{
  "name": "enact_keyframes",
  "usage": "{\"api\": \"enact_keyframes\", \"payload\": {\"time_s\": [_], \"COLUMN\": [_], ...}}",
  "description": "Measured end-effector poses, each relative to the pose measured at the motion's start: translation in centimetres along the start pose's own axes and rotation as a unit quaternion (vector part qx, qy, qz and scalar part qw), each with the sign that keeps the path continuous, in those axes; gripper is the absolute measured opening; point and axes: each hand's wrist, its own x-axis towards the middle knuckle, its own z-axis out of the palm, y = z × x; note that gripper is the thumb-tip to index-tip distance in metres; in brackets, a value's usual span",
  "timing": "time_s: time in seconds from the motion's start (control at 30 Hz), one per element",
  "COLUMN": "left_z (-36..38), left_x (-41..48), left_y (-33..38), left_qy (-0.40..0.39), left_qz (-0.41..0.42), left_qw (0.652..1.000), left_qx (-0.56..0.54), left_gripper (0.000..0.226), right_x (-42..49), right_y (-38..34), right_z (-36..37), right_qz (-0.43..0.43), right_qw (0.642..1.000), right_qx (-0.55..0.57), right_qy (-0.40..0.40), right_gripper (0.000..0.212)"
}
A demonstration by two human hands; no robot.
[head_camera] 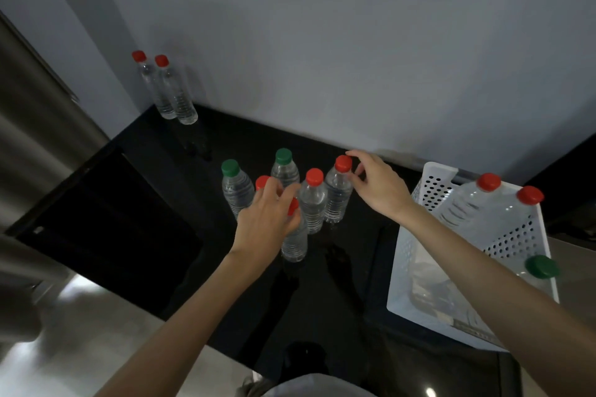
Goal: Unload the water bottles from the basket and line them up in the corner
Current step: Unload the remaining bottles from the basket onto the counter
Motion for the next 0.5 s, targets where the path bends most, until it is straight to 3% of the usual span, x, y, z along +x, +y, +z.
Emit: {"api": "enact_keyframes", "payload": {"time_s": [0.23, 0.5], "left_z": [-1.7, 1.3], "left_x": [1.9, 6.5], "left_y": [6.1, 16.5], "left_qy": [0.077, 0.038], "left_qz": [0.112, 0.191], "left_qw": [0.991, 0.979], "left_qx": [-0.007, -0.054], "left_gripper": [0.050, 0.047], "right_x": [-5.1, -9.3], "right_y": [2.2, 9.3], "right_z": [-5.3, -10.9], "right_qz": [-0.003, 0.103], "right_qw": [0.991, 0.977], "right_qx": [-0.004, -0.034], "right_qy": [0.133, 0.183], "right_gripper": [0.033, 0.029]}}
